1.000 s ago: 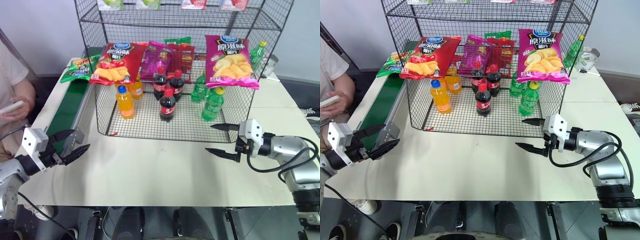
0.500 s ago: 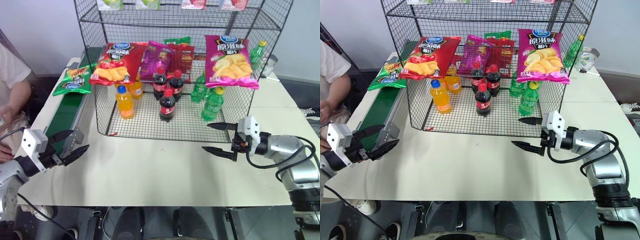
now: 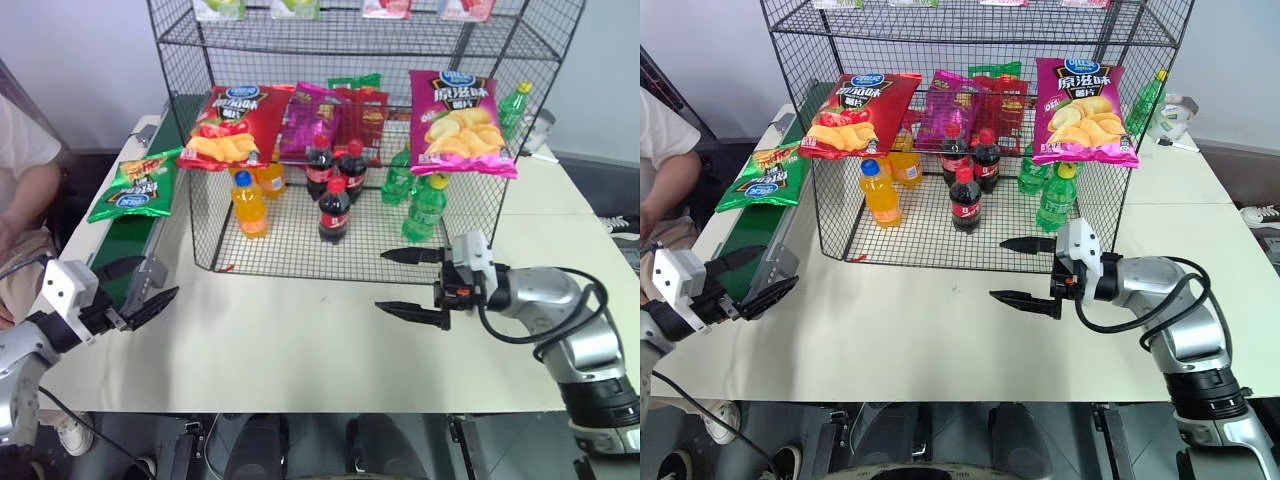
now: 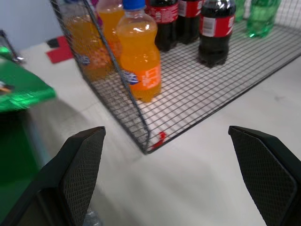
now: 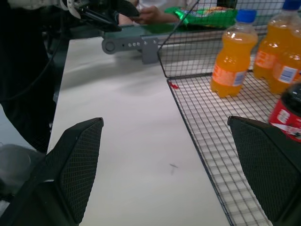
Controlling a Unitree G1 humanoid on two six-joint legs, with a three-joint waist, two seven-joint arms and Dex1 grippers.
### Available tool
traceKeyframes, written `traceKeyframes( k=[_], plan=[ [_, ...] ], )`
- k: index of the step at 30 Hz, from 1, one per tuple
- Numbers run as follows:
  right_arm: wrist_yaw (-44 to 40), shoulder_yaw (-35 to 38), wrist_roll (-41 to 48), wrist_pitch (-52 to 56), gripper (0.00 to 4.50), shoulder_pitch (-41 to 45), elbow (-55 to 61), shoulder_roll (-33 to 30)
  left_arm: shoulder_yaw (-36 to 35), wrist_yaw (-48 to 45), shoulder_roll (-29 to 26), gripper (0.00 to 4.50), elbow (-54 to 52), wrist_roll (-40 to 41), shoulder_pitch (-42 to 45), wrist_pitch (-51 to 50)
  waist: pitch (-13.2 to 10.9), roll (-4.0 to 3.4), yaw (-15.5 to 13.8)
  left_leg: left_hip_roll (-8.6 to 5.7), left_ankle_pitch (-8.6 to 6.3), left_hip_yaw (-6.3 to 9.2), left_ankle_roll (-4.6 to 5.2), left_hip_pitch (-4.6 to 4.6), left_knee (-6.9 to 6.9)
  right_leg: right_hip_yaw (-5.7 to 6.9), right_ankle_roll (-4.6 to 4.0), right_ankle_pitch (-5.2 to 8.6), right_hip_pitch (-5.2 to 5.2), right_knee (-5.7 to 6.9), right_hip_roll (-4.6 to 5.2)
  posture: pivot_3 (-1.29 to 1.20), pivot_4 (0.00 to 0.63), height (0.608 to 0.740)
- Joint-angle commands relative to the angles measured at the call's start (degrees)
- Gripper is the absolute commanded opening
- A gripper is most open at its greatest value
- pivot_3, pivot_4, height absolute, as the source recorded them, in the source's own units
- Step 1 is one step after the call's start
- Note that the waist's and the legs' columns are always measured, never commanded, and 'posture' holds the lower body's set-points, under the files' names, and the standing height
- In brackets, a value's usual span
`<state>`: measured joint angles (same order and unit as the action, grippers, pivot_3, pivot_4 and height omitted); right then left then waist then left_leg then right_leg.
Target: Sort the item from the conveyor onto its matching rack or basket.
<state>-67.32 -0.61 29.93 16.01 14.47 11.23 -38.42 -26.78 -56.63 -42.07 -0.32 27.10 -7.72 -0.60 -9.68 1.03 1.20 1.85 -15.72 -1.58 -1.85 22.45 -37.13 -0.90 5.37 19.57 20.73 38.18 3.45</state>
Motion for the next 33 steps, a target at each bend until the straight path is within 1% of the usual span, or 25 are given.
traceKeyframes(
  k=[1, 5, 7, 10, 12, 14, 17, 20, 25, 33],
  plan=[
    [0.4, -1.1, -0.1, -0.8, 4.41, 2.4, 2.0, 1.6, -4.8, 1.5, -0.5, 4.5, -4.1, -4.6, -4.7, 7.9, 0.0, 0.0, 0.2, 0.0, 0.0, -0.01, 0.0, 0.0, 0.01, -0.02, 0.0, 0.0, 0.01, -0.01, 0.0, 0.0, 0.15, 0.739],
    [-0.5, -2.9, -0.6, -1.4, 4.41, 3.8, 0.7, 2.8, -8.8, 4.8, -0.9, 4.5, -4.8, -12.4, -10.1, 17.7, 0.0, 0.01, 0.0, 0.0, -0.01, -0.01, 0.0, 0.0, 0.06, -0.02, -0.01, 0.0, 0.03, -0.04, 0.03, 0.0, 0.15, 0.739],
    [-1.2, -3.7, -0.9, -1.8, 4.41, 4.6, -0.4, 3.3, -10.9, 7.8, -0.8, 4.5, -3.4, -17.4, -12.5, 22.9, 0.0, 0.02, -0.1, 0.0, -0.01, -0.01, 0.0, 0.0, 0.06, -0.01, -0.02, 0.0, 0.02, -0.06, 0.05, 0.0, 0.15, 0.739],
    [-2.2, -4.5, -1.5, -2.7, 4.41, 6.0, -1.8, 4.1, -13.1, 12.3, -0.6, 4.5, -0.9, -22.5, -14.4, 28.3, 0.0, 0.03, -0.2, -0.03, -0.02, -0.01, 0.01, 0.01, 0.06, 0.0, -0.03, 0.01, 0.02, -0.08, 0.11, 0.0, 0.15, 0.739],
    [-2.9, -5.3, -1.8, -3.1, 4.41, 7.0, -2.8, 4.5, -14.2, 14.5, -1.2, 4.5, 1.1, -26.2, -15.9, 33.5, 0.0, 0.03, -0.1, -0.02, -0.02, -0.01, 0.01, 0.01, 0.07, 0.01, -0.04, 0.01, 0.03, -0.08, 0.12, 0.0, 0.15, 0.739],
    [-3.4, -5.8, -2.0, -3.5, 4.41, 7.9, -3.7, 4.9, -14.6, 17.8, -2.2, 4.5, 3.5, -32.0, -17.4, 38.6, 0.0, 0.04, 0.0, -0.02, -0.02, -0.01, 0.01, 0.01, 0.1, 0.01, -0.04, 0.01, 0.03, -0.09, 0.12, 0.0, 0.15, 0.739],
    [-4.7, -6.6, -2.2, -3.4, 4.41, 8.1, -3.8, 5.1, -15.4, 22.9, -3.0, 4.5, 6.1, -37.3, -18.4, 42.9, 0.0, 0.04, 0.0, -0.02, -0.02, -0.01, 0.01, 0.01, 0.13, 0.01, -0.05, 0.01, 0.06, -0.09, 0.12, 0.0, 0.15, 0.739],
    [-6.2, -7.7, -1.4, -2.1, 4.41, 6.9, -2.0, 4.6, -14.9, 26.8, -3.9, 4.5, 9.0, -40.2, -18.8, 44.4, 0.0, 0.04, 0.0, -0.02, -0.03, -0.02, 0.01, 0.02, 0.14, 0.01, -0.05, 0.01, 0.06, -0.1, 0.14, 0.0, 0.15, 0.739],
    [-5.8, -8.0, -2.0, -2.1, 4.41, 6.5, -1.3, 4.7, -11.9, 29.0, -5.7, 4.5, 10.8, -40.5, -17.6, 44.7, 0.0, 0.04, 0.0, -0.01, -0.03, -0.02, 0.01, 0.04, 0.15, 0.01, -0.05, 0.01, 0.09, -0.09, 0.17, 0.0, 0.15, 0.739],
    [-5.2, -6.7, -2.5, -2.9, 4.41, 5.1, -1.6, 3.5, -9.5, 31.9, -7.8, 4.5, 12.6, -42.0, -16.1, 43.4, 0.0, 0.04, 0.1, -0.01, -0.04, -0.02, 0.0, 0.09, 0.18, 0.01, -0.06, 0.01, 0.17, -0.1, 0.18, 0.0, 0.15, 0.739]
  ],
)
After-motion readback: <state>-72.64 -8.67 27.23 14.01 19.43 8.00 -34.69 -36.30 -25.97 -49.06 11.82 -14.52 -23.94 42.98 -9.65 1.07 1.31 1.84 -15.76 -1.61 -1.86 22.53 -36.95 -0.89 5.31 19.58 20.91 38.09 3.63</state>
